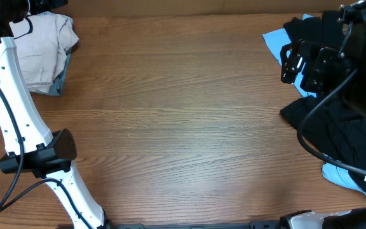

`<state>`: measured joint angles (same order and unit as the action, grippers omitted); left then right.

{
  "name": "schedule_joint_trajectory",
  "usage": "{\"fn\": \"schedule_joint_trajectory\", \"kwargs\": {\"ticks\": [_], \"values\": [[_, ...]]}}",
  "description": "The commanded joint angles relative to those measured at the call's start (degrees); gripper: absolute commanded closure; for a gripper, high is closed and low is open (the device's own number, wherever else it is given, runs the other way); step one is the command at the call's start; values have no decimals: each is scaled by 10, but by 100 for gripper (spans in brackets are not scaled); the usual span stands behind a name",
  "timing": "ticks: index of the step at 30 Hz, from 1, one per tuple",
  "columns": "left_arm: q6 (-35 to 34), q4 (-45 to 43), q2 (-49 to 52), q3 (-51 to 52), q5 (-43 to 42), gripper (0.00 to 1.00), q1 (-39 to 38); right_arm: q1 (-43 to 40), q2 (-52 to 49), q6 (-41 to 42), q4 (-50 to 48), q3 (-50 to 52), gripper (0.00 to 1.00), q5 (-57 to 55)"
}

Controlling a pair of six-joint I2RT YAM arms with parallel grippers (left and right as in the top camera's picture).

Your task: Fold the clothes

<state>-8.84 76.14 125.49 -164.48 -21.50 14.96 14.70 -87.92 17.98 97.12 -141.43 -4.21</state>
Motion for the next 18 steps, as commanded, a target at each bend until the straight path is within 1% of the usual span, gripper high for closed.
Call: {"fn": "schedule_joint_trajectory", "kwargs": {"ticks": [1,3,4,5,7,9,13,14,15,16,17,18], "values": [[-6,2,-4,-2,-8,0,-5,-1,-2,-2,-1,-7,0,5],[-6,2,-5,-2,-8,0,-5,-1,3,-2,-1,-7,0,5],[-6,2,-5,-2,-8,0,-5,-1,7,-2,-5,-4,0,-37],[-6,2,-5,-2,-8,0,-5,-1,11,-2,-12,0,0,-54],[-6,2,-5,-2,-8,0,-5,-1,33,-3,-61,35,0,-86],[-6,2,-5,-2,-8,0,-5,-1,61,-3,-107,85,0,-92],[-6,2,-5,-2,-8,0,-5,-21,140,-5,-230,249,0,-93],[-6,2,-5,-2,-8,0,-5,-29,162,-5,-267,297,0,-93],[-6,2,-5,-2,-8,0,-5,-39,194,-5,-318,367,0,-92],[-6,2,-5,-2,-8,0,-5,-43,207,-9,-339,396,0,-92],[-6,2,-5,-2,-8,0,-5,-52,254,-39,-410,497,0,-76],[-6,2,-5,-2,-8,0,-5,-54,278,-60,-446,546,0,-65]]}}
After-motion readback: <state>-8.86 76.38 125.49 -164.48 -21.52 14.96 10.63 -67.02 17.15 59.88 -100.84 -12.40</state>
